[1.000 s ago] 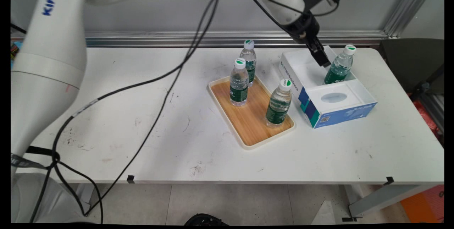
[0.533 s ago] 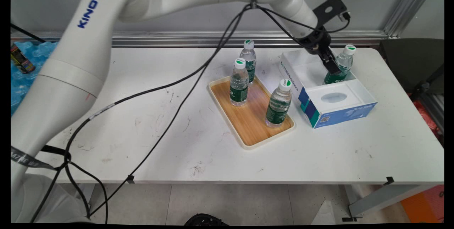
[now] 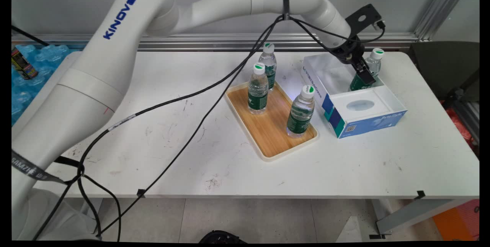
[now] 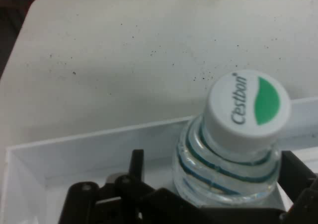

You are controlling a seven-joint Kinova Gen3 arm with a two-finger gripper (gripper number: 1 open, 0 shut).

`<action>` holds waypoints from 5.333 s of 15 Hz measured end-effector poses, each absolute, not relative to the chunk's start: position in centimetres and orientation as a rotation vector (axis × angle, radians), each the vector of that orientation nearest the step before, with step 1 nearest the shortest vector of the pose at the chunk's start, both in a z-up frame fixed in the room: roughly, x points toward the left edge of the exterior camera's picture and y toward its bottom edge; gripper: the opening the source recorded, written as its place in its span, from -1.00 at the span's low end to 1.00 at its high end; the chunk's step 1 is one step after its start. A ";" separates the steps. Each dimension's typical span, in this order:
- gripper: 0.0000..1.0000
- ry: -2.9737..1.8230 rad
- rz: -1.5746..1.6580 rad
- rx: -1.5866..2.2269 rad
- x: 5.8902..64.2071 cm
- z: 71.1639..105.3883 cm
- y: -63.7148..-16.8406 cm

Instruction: Pick up the green bottle from the white box, then place the picked object on the tray

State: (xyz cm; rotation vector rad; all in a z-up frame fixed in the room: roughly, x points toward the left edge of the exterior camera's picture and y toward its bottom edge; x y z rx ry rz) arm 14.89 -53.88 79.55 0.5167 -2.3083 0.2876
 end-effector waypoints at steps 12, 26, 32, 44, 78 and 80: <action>-1.00 -2.291 0.293 0.497 14.7 80.8 -54.4; -1.00 -2.265 0.365 0.467 18.9 95.1 -47.9; -1.00 -2.283 0.368 0.483 23.8 100.7 -43.4; -1.00 -2.375 0.249 0.491 36.2 104.0 -33.9; -1.00 -2.419 0.202 0.443 37.1 80.6 -29.6; -1.00 -2.414 0.204 0.457 37.0 79.9 -29.8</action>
